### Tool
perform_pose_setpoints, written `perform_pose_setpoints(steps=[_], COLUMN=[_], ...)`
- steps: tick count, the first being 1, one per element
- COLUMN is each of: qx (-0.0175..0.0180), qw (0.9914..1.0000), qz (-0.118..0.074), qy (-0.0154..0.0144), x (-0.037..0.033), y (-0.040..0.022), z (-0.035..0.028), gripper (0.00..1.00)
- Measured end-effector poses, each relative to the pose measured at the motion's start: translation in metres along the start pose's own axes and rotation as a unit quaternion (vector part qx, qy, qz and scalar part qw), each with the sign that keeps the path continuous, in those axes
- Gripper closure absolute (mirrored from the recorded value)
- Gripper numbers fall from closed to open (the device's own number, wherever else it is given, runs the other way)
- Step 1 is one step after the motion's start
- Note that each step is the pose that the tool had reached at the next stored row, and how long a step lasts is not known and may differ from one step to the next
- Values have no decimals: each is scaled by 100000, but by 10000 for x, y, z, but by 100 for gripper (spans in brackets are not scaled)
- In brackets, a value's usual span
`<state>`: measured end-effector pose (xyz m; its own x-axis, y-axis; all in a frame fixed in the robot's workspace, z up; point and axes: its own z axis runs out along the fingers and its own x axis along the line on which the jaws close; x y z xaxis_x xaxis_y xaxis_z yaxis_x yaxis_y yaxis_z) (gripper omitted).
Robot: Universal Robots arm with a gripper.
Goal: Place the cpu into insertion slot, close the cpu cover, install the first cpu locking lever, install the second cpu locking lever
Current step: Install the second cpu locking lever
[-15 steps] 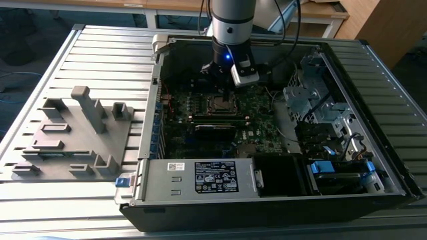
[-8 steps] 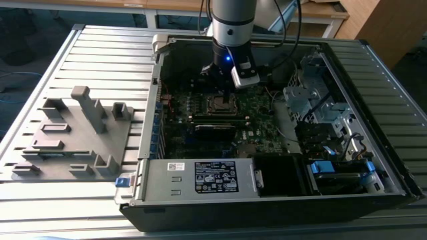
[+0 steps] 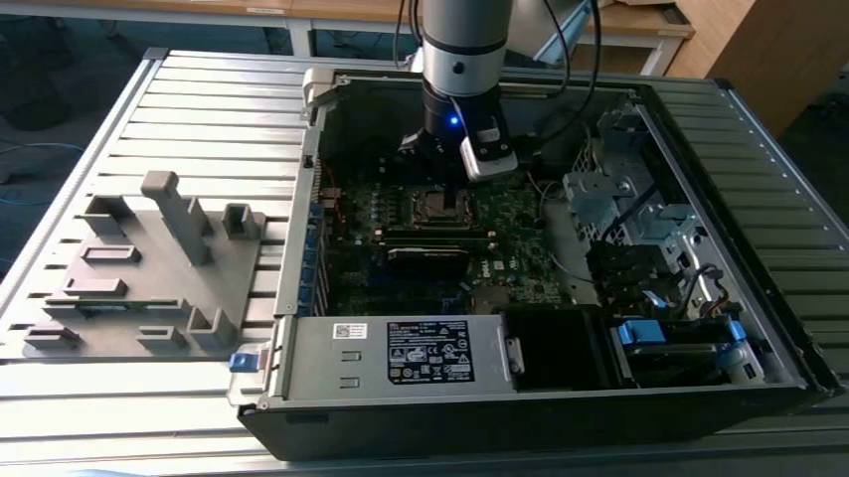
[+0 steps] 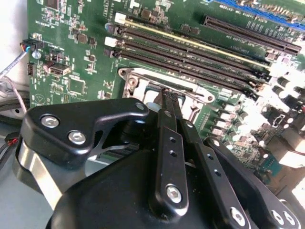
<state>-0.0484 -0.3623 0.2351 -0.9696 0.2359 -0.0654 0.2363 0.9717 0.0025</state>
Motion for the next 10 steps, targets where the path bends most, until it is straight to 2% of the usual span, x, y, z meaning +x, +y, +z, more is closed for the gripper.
perform_pose_setpoints(steps=[10], qx=[-13], qw=[100000], qz=[-163], qy=[2], x=[-14], y=[-57], z=[1], gripper=[89])
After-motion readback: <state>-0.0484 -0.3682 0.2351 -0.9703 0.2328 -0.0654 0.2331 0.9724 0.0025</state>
